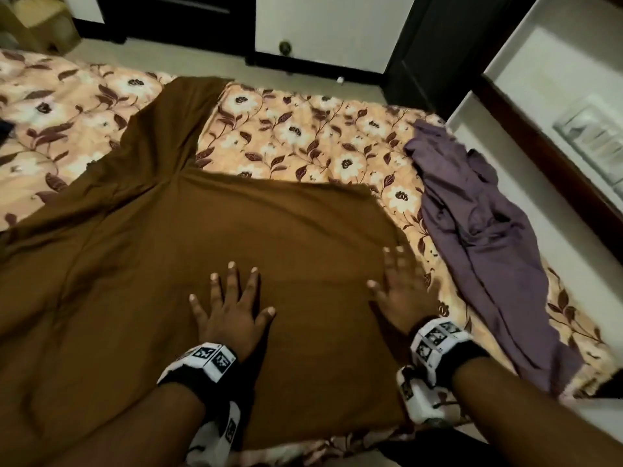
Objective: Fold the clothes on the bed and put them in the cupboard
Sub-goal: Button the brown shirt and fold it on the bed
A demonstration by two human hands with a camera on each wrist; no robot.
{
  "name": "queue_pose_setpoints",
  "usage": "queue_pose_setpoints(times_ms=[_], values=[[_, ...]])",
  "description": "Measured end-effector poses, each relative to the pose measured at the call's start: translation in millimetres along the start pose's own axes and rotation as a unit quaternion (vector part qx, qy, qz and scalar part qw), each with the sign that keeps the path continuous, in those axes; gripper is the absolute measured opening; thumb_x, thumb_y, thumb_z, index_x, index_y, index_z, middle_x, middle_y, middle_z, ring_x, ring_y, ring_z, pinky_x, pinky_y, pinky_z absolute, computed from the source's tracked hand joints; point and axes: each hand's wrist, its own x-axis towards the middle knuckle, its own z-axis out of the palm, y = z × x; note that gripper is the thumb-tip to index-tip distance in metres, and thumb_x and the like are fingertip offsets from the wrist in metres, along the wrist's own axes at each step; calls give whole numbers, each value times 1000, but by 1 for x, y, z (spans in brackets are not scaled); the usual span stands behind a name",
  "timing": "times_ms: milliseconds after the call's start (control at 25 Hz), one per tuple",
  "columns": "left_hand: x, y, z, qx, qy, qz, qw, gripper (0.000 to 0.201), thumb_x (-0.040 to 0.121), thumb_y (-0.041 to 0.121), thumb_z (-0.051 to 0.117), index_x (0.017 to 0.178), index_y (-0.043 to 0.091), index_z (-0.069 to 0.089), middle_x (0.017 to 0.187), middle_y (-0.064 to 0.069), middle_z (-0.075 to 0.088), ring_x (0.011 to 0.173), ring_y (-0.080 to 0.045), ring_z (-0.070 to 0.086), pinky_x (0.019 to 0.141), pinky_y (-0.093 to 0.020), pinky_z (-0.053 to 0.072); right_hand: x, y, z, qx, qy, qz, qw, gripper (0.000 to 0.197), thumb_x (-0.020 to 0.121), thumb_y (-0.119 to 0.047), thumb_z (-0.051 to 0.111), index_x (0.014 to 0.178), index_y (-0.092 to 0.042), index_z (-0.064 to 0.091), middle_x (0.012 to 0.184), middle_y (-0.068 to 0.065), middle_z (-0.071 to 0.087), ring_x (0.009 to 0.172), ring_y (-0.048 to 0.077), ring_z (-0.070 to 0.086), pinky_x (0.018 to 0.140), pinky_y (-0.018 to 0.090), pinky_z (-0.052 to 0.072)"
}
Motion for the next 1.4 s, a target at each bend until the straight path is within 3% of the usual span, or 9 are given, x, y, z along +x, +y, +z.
queue_pose_setpoints(times_ms=[160,440,600,680,880,1040,1120,1280,1400], values=[[-89,-18,39,56,-14,83,995,61,93,61,27,151,44,17,162,7,8,147,-31,20,110,-67,13,-130,-105,74,74,-126,-179,973,75,74,-79,-10,144,-50,-17,150,-19,-27,146,21,-16,111,57,-13],[-180,-140,20,8,33,-173,984,89,65,92,-2,145,56,-15,163,10,-10,149,-27,-7,110,-65,-5,-131,36,58,71,-64,201,975,94,62,-83,-5,146,-43,-20,159,-7,-20,146,31,-10,112,63,4],[-165,-65,37,35,-1,14,999,75,83,81,-3,149,51,13,161,12,-2,149,-31,7,109,-64,-4,-151,-59,60,51,-92,-70,992,80,74,-78,0,146,-46,-14,159,-11,-18,147,25,-12,114,58,-5],[-158,-75,38,27,-3,14,1000,71,80,78,-8,147,55,0,157,20,-15,151,-23,-2,110,-65,-5,-158,-69,70,34,-122,-115,985,82,68,-84,-1,142,-53,-18,157,-16,-21,147,22,-13,113,58,-6],[-150,-164,-18,-11,88,-280,956,67,90,72,14,151,46,2,163,5,-9,147,-37,-11,108,-70,-9,-127,30,49,29,-86,198,976,129,38,-98,-16,151,-38,-5,161,2,-9,146,35,-4,114,60,3],[-70,-101,-30,63,45,21,997,60,97,61,26,152,45,9,163,10,-7,149,-26,-12,111,-62,-11,-102,-116,32,-5,-92,-106,990,86,71,-82,-4,149,-45,-3,160,-9,-10,147,25,-8,115,57,1],[-38,-118,-42,74,-3,31,997,63,94,68,23,150,50,3,162,13,-10,149,-24,-13,113,-62,-11,-81,-163,39,-11,-120,-234,965,81,68,-88,-1,142,-57,-10,157,-18,-17,147,19,-12,113,58,-4],[-13,-206,-91,157,23,-97,983,74,86,78,13,151,47,-4,162,12,-13,150,-21,-11,106,-61,-25,12,-43,33,-10,-111,-33,993,85,57,-93,-8,135,-61,-21,154,-14,-29,146,23,-15,114,60,1],[34,-167,-121,120,90,-39,988,66,91,72,18,151,45,12,163,11,3,150,-25,-3,112,-55,-15,46,-20,-6,-53,-76,23,995,94,53,-91,-21,138,-51,-25,152,-8,-31,146,29,-12,117,57,1]])
